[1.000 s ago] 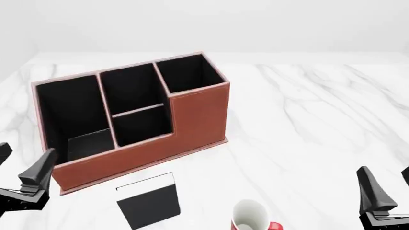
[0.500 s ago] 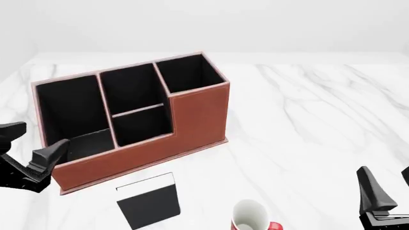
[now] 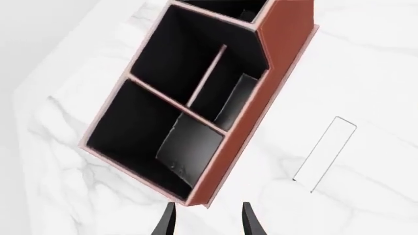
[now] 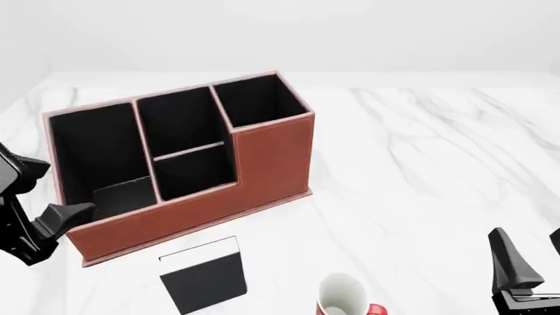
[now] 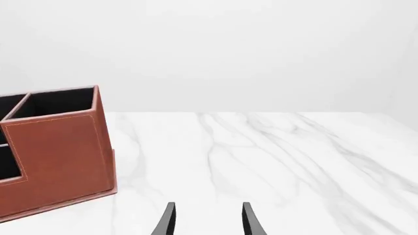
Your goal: Pick up the book and place it in the front compartment of the caddy.
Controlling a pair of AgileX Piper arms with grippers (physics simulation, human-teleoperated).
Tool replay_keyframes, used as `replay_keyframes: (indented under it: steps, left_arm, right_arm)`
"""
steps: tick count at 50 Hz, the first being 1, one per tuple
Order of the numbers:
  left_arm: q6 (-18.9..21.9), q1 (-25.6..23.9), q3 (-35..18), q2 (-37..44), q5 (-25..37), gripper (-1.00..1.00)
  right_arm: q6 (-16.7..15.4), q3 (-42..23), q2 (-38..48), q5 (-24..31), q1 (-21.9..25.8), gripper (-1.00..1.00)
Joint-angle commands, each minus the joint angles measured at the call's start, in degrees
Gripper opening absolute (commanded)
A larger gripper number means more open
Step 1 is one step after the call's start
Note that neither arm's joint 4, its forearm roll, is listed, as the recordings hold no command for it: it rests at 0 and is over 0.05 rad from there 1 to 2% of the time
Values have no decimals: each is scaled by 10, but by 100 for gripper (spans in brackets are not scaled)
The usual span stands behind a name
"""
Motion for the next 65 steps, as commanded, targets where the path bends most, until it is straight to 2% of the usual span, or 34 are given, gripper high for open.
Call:
replay_keyframes:
  steps: [1,2,4,8,9,10,12,14,16,18,20,25,29,44,45,46,56,58,63,65]
  left_arm:
    - [23,-44,-77,66,80,100]
    - [20,-52,-85,77,89,100]
    - [51,-27,-88,78,93,100]
    - [58,-38,-115,105,112,100]
    - [78,-28,-109,110,119,100]
    - [62,-47,-121,122,125,100]
    - [86,-31,-126,129,133,100]
    - [87,-37,-135,139,140,100]
    - [60,-66,-154,164,150,100]
    - [100,-29,-147,164,153,100]
    - [84,-52,-169,184,162,100]
    - [90,-47,-168,205,172,100]
    - [60,-74,-192,237,173,100]
    - [12,-120,-209,302,173,100]
    - [15,-118,-205,303,173,100]
    - [-1,-139,-207,312,173,100]
    - [0,-155,-199,326,174,100]
    - [-16,-173,-201,333,174,100]
    - [-20,-180,-189,339,174,100]
    - [-36,-197,-194,348,174,100]
  right_arm:
    - [0,0,-1,0,0,100]
    - [0,0,-1,0,0,100]
    - [0,0,-1,0,0,100]
    - [0,0,0,0,0,100]
    - [0,0,-1,0,0,100]
    - [0,0,-1,0,0,100]
    - [0,0,-1,0,0,100]
    - [0,0,-1,0,0,100]
    - [0,0,-1,0,0,100]
    - [0,0,-1,0,0,100]
    - [0,0,-1,0,0,100]
    - [0,0,-1,0,0,100]
    - [0,0,-1,0,0,100]
    - [0,0,-1,0,0,100]
    - [0,0,-1,0,0,100]
    - [0,0,-1,0,0,100]
    - [0,0,-1,0,0,100]
    - [0,0,-1,0,0,100]
    - [0,0,-1,0,0,100]
    - [0,0,0,0,0,100]
